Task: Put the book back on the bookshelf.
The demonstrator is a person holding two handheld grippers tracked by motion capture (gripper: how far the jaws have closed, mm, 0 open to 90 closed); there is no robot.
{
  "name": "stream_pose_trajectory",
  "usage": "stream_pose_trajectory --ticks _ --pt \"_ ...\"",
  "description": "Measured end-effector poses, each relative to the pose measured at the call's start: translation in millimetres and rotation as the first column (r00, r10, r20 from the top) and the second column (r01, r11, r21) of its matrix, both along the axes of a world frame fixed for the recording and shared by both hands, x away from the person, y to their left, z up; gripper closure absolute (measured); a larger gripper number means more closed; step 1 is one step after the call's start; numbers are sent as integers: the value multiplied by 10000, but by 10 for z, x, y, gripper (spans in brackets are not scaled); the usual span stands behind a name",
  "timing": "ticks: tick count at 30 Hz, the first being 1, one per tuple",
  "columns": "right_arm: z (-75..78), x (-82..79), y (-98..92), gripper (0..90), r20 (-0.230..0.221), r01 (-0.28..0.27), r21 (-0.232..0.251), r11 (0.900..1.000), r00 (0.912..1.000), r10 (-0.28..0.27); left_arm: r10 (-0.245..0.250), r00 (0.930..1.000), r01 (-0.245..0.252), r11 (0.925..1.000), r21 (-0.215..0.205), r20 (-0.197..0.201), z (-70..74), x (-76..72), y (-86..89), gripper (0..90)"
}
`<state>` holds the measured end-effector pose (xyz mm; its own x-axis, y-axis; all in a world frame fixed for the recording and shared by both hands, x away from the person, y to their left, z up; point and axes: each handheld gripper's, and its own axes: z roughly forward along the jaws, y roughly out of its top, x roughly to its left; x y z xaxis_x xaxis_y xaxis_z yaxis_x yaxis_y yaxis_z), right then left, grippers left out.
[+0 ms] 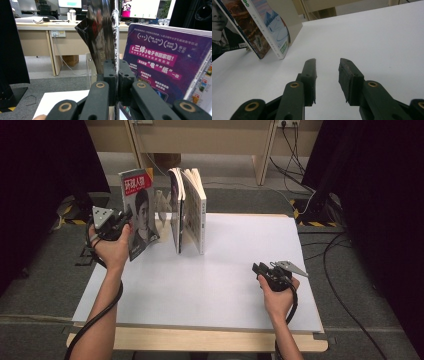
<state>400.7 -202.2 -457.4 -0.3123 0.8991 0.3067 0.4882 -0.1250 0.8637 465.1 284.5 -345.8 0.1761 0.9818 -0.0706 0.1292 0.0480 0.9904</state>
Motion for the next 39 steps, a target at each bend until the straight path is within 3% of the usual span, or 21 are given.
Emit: stream_pose_trajectory --ticks 16,24,30,34,39 --pt "5 -2 -15 670 -54 28 61 10000 10000 -28 66 10000 -66 9999 148 19 -27 198 -98 868" --pt "-12 4 -16 670 -92 53 91 9999 9999 -52 116 9996 -114 9999 -111 247 -23 309 -99 868" --pt "-26 11 -14 670 -41 20 14 10000 10000 -20 104 9994 -95 9996 -266 321 -134 368 -117 867" --pt "-35 12 -13 669 -87 -9 -18 10000 10000 9 83 9991 -79 9999 -101 419 -184 381 -153 866" --pt "-25 4 -18 667 -71 8 19 10000 10000 -8 53 9999 -52 10000 -47 146 -296 383 -157 862"
